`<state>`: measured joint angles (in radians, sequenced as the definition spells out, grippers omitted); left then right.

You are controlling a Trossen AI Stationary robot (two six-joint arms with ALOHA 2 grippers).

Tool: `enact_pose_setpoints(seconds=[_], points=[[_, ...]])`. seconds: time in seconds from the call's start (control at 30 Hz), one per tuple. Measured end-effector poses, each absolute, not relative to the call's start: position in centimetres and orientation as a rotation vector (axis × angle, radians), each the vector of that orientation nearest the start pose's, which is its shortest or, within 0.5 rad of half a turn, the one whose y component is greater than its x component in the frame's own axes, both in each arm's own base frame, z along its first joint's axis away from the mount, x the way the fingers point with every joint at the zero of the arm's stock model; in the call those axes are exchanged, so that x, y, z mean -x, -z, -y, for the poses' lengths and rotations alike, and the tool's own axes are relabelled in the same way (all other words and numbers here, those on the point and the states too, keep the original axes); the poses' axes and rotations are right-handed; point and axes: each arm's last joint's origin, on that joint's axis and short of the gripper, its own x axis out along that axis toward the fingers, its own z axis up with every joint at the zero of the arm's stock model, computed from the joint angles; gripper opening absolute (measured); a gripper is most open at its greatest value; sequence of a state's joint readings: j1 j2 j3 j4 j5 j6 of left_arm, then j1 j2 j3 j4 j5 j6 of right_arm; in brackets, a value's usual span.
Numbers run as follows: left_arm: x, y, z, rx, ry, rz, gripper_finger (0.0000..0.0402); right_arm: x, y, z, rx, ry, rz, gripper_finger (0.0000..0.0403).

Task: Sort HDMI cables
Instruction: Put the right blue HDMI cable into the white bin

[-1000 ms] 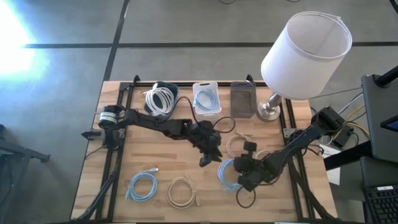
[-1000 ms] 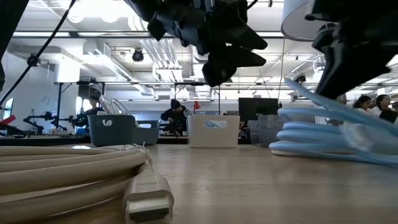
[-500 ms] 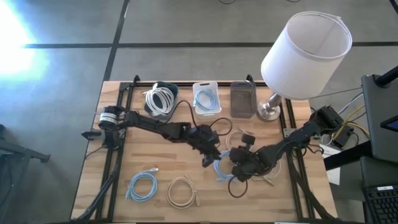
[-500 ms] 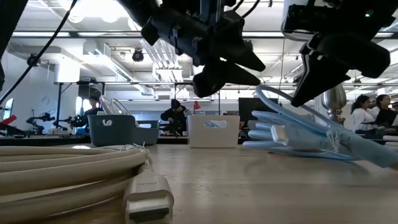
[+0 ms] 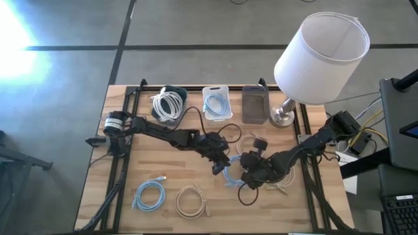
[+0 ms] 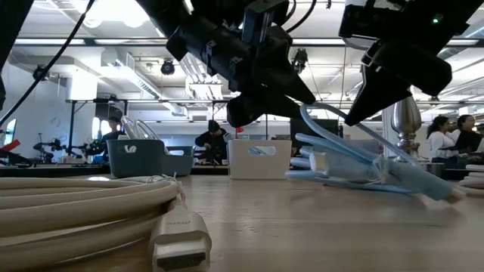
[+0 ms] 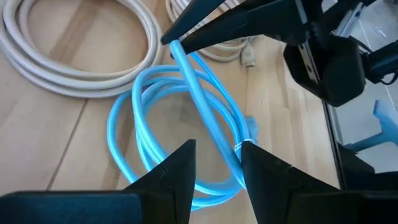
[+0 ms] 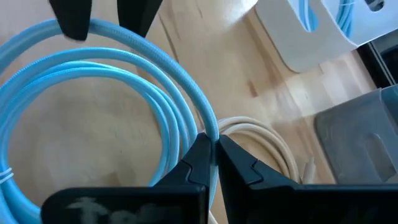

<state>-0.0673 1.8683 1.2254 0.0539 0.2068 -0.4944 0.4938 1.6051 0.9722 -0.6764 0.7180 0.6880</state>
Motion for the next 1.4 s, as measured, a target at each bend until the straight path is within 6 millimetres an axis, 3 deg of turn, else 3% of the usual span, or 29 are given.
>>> enact_pose_setpoints(seconds=[0.23, 0.53, 0.97, 1.2, 1.4], points=[[-40.8, -20.2, 3.3, 0.466, 0.095, -0.638, 0.0117, -26.5, -18.7, -12.0, 0.112, 0.548, -0.857, 0.0013], [-40.6, -20.0, 3.2, 0.431, 0.078, -0.656, 0.0014, -26.6, -18.7, -12.1, 0.084, 0.544, -0.841, 0.0021], [-40.1, -19.7, 2.9, 0.393, -0.006, -0.712, 0.0011, -26.2, -18.6, -13.1, 0.006, 0.486, -0.876, 0.0115], [-38.5, -21.7, 2.7, 0.366, -0.072, -0.743, 0.0020, -25.1, -18.2, -14.4, -0.037, 0.472, -0.871, 0.0140], [-36.0, -26.1, 2.0, 0.273, -0.197, -0.662, 0.0012, -24.3, -17.4, -14.7, -0.079, 0.494, -0.875, 0.0150]])
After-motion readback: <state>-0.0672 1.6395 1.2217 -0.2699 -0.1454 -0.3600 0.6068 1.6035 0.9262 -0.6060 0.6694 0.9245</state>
